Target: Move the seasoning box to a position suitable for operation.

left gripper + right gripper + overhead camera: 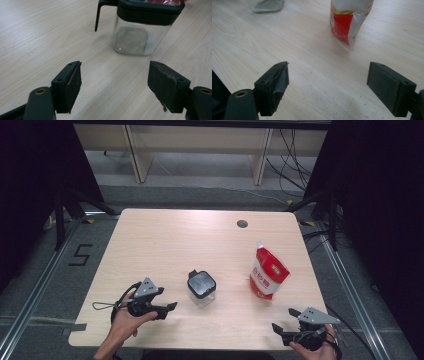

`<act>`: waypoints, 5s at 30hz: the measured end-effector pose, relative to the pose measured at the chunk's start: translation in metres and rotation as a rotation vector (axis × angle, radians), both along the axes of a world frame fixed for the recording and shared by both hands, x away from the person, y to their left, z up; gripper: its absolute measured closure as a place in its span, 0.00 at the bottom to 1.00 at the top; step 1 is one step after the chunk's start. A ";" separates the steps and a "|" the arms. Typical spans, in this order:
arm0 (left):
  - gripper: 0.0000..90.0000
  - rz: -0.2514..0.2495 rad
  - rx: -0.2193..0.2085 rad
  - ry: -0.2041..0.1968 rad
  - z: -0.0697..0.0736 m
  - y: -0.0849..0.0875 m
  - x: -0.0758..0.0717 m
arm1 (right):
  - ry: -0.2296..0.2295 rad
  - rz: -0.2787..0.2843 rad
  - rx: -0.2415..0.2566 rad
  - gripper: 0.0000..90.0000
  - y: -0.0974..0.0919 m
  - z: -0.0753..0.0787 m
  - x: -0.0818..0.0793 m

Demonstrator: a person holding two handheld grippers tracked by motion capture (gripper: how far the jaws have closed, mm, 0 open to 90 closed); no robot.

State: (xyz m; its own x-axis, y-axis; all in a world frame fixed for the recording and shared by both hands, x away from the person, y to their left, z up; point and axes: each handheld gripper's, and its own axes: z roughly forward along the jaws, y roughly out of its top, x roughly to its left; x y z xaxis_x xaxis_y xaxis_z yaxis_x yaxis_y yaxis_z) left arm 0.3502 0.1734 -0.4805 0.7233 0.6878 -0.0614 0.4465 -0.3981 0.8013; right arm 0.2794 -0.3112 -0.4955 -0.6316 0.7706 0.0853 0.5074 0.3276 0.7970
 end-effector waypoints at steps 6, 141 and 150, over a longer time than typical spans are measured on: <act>0.35 0.010 -0.009 -0.011 0.011 -0.002 0.011 | -0.035 -0.045 -0.025 0.21 0.001 0.001 -0.001; 0.83 -0.131 0.001 -0.094 -0.017 -0.025 0.056 | -0.031 0.007 -0.047 0.22 0.005 -0.002 0.000; 0.82 -0.148 0.036 -0.087 -0.014 -0.027 0.043 | -0.009 0.000 -0.028 0.22 0.005 -0.002 0.000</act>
